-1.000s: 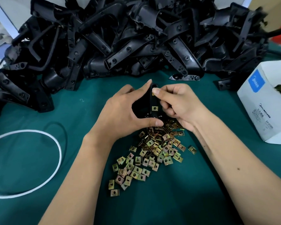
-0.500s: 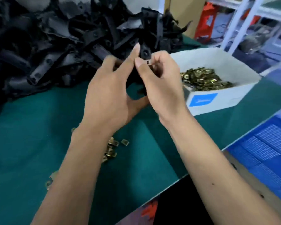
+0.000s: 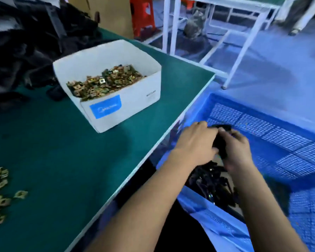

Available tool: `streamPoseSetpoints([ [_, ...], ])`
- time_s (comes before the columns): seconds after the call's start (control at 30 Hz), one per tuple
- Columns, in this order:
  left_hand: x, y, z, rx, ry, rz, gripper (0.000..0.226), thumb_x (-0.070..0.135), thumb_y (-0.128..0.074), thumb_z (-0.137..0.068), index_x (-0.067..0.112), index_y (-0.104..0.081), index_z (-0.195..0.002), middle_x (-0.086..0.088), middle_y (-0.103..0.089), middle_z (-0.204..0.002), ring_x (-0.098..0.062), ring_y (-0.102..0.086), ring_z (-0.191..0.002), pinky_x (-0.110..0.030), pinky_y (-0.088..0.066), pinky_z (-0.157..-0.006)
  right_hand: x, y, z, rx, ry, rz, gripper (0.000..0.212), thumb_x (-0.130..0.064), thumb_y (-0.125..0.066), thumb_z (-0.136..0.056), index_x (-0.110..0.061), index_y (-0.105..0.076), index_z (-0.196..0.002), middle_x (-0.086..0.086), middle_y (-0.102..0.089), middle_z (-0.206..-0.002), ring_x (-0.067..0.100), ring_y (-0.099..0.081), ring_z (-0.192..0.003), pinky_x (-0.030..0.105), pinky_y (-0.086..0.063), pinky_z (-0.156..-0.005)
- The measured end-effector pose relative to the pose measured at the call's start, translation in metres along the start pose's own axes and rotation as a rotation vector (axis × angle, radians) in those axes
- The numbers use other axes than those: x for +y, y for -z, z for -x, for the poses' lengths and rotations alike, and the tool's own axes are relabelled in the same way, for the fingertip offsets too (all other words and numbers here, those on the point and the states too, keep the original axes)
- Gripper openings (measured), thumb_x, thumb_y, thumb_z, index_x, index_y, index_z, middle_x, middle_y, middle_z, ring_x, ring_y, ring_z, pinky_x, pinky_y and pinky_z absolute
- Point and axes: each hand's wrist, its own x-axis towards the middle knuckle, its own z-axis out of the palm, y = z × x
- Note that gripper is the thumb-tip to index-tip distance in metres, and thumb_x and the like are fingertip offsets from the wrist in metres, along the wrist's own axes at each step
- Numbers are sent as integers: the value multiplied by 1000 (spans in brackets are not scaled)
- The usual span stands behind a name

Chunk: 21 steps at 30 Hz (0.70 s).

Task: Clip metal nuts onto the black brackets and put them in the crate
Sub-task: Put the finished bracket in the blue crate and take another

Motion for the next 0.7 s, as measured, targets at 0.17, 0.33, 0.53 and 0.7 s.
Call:
streamPoseSetpoints([
  [0.17,-14,-82,6,-277,110,-47,48,47,-67,-94,20,-60,-133,-13,-54,-131,-35,-48,-128,-48,-45,-105,92,56,-35,230,-486,2,4,-1,-56,-102,2,-57,-103,24,-64,-86,34,-63,-67,40,-59,-47],
  [0.33,-23,-107,14,-400,189,-14,43,39,-70,-94,16,-64,-130,-15,-53,-132,-35,-48,-129,-47,-45,-107,135,73,-47,224,-574,294,17,-15,-69,-96,0,-62,-102,17,-67,-91,35,-65,-81,48,-56,-74],
  [0.53,-3,-55,-4,-131,110,165,21,26,-62,-98,15,-69,-115,-8,-60,-120,-34,-61,-111,-45,-53,-91,88,44,-46,329,-161,603,16,-16,-68,-91,-13,-68,-106,9,-73,-99,27,-69,-89,34,-55,-79],
  [0.7,5,36,-8,274,39,196,21,24,-56,-99,21,-70,-115,0,-69,-113,-27,-65,-105,-44,-52,-87,-11,-26,-19,152,352,680,5,-15,-66,-88,-17,-70,-90,0,-73,-84,15,-62,-76,25,-42,-71],
])
